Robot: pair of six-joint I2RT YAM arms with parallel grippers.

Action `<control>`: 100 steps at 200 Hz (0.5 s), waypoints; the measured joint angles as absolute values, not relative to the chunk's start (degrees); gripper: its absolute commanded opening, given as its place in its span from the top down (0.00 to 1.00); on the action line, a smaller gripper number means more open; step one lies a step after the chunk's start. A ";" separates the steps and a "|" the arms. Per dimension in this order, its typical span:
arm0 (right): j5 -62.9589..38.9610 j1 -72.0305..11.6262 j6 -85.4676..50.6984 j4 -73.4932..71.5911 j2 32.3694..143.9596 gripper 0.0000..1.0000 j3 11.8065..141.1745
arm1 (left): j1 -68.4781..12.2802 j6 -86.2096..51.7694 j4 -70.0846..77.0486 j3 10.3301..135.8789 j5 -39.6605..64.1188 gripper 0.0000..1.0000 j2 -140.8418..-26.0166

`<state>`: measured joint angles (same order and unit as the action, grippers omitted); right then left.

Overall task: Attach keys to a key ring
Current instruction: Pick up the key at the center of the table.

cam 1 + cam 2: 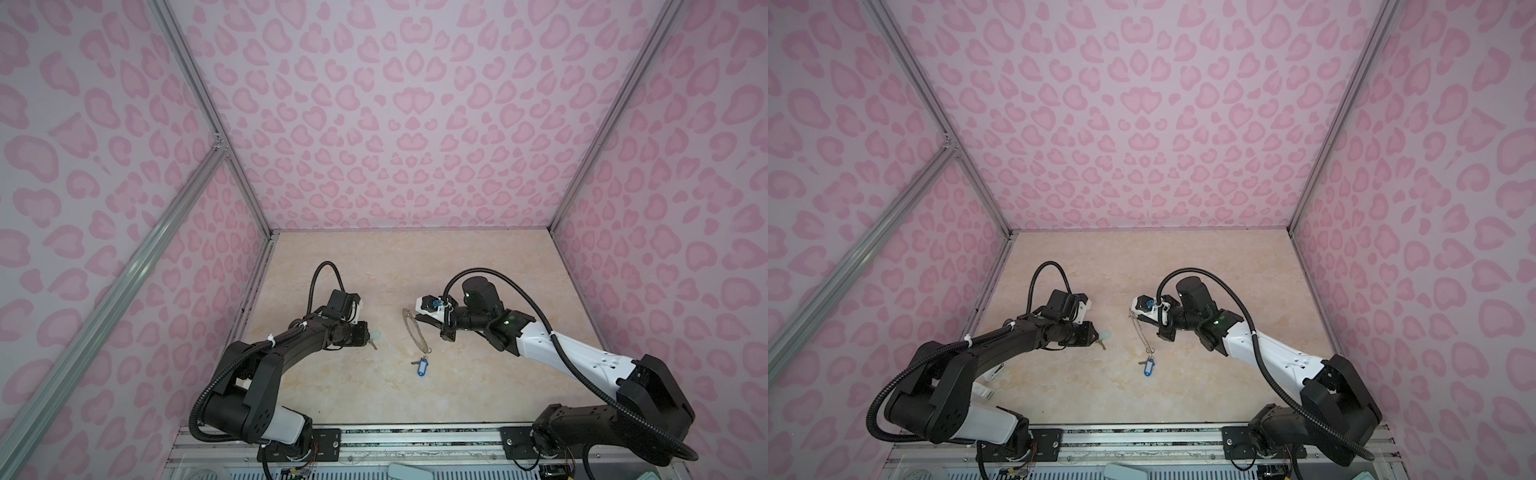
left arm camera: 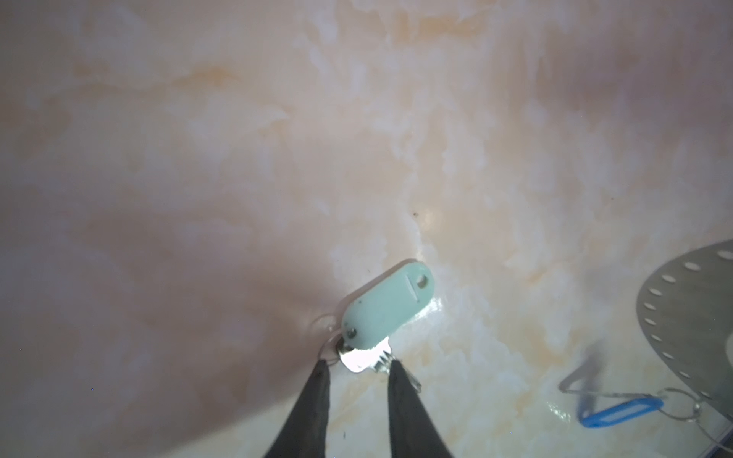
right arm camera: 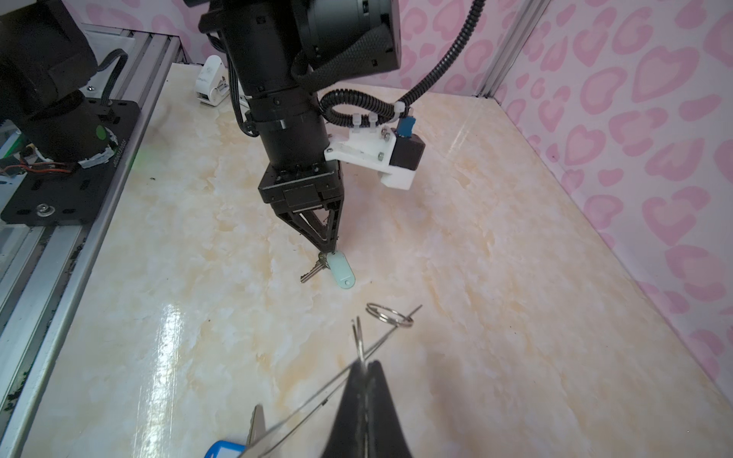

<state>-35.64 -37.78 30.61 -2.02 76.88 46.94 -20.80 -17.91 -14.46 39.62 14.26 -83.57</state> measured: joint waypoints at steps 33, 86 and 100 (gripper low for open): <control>-35.64 -37.89 30.61 -1.87 77.23 1.00 47.13 | -20.62 -17.93 -14.52 39.81 12.51 0.73 -83.48; -35.62 -38.13 30.63 -1.83 77.38 1.00 47.66 | -20.32 -17.96 -14.13 40.27 11.38 0.76 -85.27; -35.62 -38.15 30.63 -1.74 77.41 1.00 47.66 | -20.32 -17.93 -13.61 40.34 11.42 0.76 -85.69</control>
<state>-35.62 -38.15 30.63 -1.74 77.41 47.66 -20.32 -17.93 -13.61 40.34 11.42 -85.69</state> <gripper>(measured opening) 0.049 0.243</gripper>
